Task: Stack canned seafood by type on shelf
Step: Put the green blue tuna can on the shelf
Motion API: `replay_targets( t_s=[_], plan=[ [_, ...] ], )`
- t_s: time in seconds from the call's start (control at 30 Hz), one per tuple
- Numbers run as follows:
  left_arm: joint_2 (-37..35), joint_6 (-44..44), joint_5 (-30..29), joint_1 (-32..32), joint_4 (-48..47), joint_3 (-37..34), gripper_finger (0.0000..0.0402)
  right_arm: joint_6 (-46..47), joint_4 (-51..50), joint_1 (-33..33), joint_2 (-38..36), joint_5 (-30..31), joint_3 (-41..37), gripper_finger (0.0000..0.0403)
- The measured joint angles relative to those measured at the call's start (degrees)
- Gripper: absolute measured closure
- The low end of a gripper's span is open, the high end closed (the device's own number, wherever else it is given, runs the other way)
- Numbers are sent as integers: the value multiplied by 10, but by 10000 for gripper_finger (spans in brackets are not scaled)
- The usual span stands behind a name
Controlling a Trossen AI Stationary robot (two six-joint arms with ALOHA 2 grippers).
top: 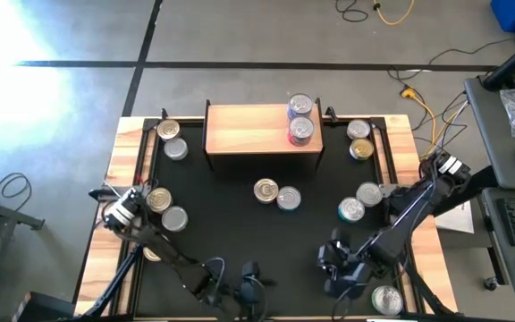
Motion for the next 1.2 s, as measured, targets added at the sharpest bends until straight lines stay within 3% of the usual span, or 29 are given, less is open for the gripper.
replay_targets(
  t_s=[0.17, 0.4, 0.57, 0.7, 0.83, 0.93, 1.07, 1.2],
  plan=[
    [49, -26, -57, -4, -2, 28, 41, 32, -37, -10, -2, 92, -2, 390],
    [75, -15, -62, -4, -2, 52, 41, -147, 129, -15, 32, 240, -48, 390],
    [66, -3, -64, -5, 1, 50, 41, -133, 173, -76, 61, 323, -103, 390],
    [64, -1, -83, -8, -5, 45, 41, -122, 186, -157, 69, 300, -129, 390],
    [61, -12, -144, -10, -6, 32, 41, -169, 224, -244, 66, 212, -140, 390],
    [53, -26, -155, -10, 0, 18, 41, -192, 243, -290, 63, 169, -138, 390],
    [49, -38, -156, -12, -2, 6, 41, -190, 247, -324, 72, 118, -136, 390],
    [43, -39, -146, -22, -5, 3, 41, -185, 271, -317, 80, 48, -135, 390]
  ],
)
